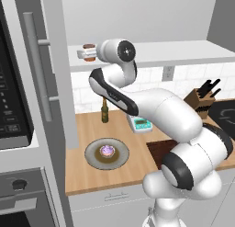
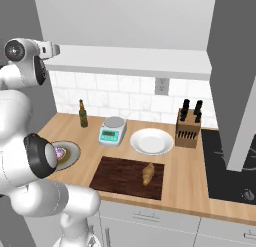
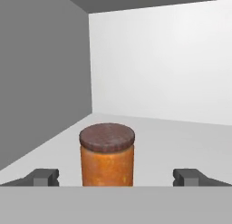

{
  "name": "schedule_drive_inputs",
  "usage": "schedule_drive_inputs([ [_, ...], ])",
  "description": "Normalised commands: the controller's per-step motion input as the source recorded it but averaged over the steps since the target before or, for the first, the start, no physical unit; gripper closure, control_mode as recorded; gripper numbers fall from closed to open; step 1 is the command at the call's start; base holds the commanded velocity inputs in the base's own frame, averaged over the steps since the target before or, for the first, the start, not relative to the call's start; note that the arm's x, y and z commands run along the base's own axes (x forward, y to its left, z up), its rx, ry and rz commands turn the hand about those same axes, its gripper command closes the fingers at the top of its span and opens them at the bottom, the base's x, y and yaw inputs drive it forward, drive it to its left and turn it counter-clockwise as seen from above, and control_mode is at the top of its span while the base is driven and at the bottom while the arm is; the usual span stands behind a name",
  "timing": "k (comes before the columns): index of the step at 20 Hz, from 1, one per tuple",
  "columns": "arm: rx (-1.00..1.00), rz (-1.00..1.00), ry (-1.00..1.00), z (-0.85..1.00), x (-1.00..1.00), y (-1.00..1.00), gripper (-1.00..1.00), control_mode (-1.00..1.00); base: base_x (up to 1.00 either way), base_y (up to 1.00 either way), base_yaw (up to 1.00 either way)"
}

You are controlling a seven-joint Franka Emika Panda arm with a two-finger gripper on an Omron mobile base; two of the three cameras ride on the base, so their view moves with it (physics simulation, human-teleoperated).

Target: From the different types of pastries on the counter, select a croissant and place it on the cutting board. Then retrieve a jar of jam from the cabinet and place it alongside the croissant on the cutting board.

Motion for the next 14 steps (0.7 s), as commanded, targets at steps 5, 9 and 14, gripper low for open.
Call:
schedule_drive_inputs([
  [5,0.00,0.00,0.00,-0.08,0.00,0.00,-1.00,-1.00,0.00,0.00,0.00],
  [9,0.00,0.00,0.00,-0.15,0.03,0.02,-1.00,-1.00,0.00,0.00,0.00],
  [14,0.00,0.00,0.00,-0.02,0.16,0.05,-1.00,-1.00,0.00,0.00,0.00],
])
